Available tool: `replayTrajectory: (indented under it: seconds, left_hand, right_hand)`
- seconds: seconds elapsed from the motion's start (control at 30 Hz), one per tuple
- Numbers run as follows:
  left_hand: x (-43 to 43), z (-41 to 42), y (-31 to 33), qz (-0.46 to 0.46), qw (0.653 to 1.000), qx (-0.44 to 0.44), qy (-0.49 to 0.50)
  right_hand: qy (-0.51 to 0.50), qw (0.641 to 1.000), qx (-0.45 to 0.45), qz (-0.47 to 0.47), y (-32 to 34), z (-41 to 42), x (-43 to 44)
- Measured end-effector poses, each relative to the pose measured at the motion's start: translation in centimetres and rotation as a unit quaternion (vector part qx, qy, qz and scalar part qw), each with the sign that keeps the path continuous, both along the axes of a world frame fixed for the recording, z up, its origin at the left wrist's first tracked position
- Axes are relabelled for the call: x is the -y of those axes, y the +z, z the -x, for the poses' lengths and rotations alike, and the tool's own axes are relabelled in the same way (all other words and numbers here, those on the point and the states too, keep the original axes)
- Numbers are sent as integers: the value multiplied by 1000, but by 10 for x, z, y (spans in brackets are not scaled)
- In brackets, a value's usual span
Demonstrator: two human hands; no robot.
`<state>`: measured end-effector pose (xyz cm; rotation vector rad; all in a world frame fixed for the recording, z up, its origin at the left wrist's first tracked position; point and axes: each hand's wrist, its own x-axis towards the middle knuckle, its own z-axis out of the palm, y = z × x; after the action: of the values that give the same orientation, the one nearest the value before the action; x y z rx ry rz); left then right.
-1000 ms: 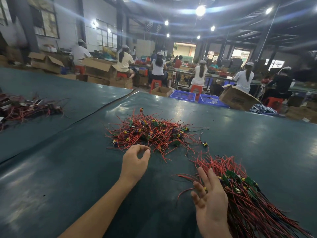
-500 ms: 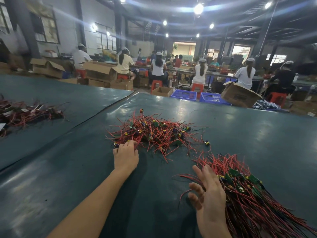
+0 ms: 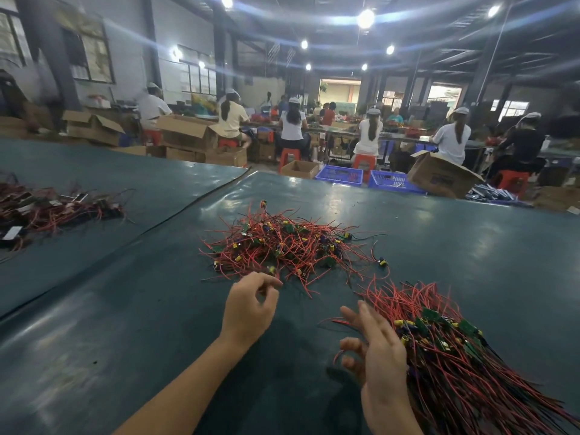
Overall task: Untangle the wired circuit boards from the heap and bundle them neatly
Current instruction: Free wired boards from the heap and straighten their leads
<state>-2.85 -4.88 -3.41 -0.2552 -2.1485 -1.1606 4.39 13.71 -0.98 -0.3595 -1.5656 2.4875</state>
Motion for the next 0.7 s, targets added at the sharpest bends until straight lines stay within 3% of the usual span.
replayTrajectory:
  seconds: [0.27,0.43,0.57,0.7]
  left_hand:
    - [-49,-41,8,3,979,-2,-203]
    - [-54,-48,10,-121,943,39,-307]
    - [-54,-48,11,-259,890,150,-345]
    - [-55,-41,9,-145,919,259,-259]
  right_hand:
    - [81,976,-10,-199,-18,1,12]
    - [47,934,-65,-348,-19,-2,3]
    - [-36,964,-75,-252,-13,0,3]
    - [-48,989,-83,-114,-5,-1,2]
